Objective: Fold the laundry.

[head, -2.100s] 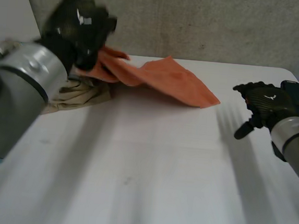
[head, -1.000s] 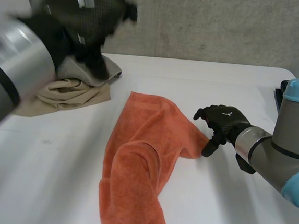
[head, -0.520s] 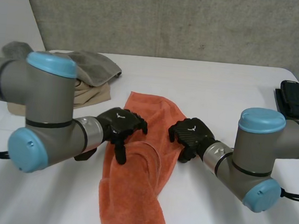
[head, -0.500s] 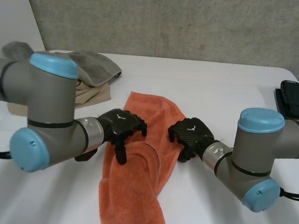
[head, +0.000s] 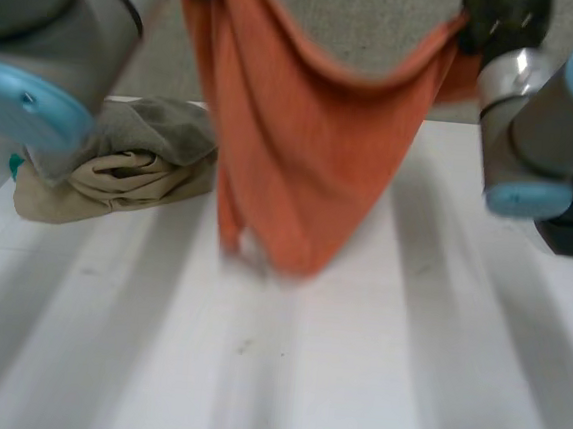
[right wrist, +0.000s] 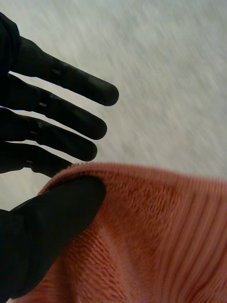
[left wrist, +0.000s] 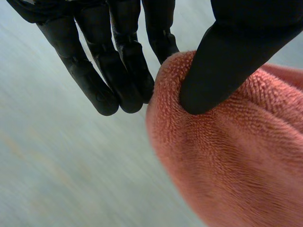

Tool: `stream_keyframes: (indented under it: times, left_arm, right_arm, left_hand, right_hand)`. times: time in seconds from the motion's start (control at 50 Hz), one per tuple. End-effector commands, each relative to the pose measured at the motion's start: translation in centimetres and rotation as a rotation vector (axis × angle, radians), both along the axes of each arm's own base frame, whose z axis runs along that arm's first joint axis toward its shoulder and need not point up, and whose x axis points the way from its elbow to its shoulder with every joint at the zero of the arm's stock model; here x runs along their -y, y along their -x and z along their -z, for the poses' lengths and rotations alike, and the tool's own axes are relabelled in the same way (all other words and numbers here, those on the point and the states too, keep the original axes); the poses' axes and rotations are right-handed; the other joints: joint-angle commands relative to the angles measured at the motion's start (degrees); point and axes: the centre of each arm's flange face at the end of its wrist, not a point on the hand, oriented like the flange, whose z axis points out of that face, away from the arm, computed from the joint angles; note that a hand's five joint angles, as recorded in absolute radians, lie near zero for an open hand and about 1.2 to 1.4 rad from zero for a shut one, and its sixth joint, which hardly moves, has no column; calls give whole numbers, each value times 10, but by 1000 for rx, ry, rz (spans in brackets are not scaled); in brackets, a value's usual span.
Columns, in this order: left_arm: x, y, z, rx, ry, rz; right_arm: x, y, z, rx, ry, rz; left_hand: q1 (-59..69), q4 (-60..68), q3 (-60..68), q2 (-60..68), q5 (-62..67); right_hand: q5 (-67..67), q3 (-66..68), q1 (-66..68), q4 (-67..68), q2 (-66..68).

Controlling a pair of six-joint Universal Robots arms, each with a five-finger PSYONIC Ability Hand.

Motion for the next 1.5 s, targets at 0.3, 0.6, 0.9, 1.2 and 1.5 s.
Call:
stream_keyframes:
  times: [0.3, 0.6, 0.9, 1.2, 1.5]
  left_arm:
    - [10, -10, 116, 160, -216, -78]
    - [-34, -21, 268, 447, -594, -7]
    - [-1, -60, 237, 324, -556, -43]
    - [7, -94, 252, 204, -796, 75]
    - [13, -68, 274, 224, -824, 88]
  right_arm:
    - [-1, 49, 48, -102, -257, -4]
    - [-47, 95, 194, -384, -674, -81]
    - [-57, 98, 194, -304, -762, -88]
    - [-57, 97, 194, -319, -757, -88]
    - [-58, 100, 193, -314, -772, -80]
  left_hand:
    - [125, 116, 120, 115, 140]
    - [125, 116, 120, 115, 140]
    - [-447, -456, -452, -457, -432]
    - [-297, -306, -302, -307, -282]
    - [-104, -113, -109, -114, -89]
  right_hand:
    - [129, 120, 151, 114, 127]
    - [129, 120, 151, 114, 127]
    - [129, 120, 151, 114, 127]
    - [129, 120, 151, 114, 127]
    - [129, 120, 151, 114, 127]
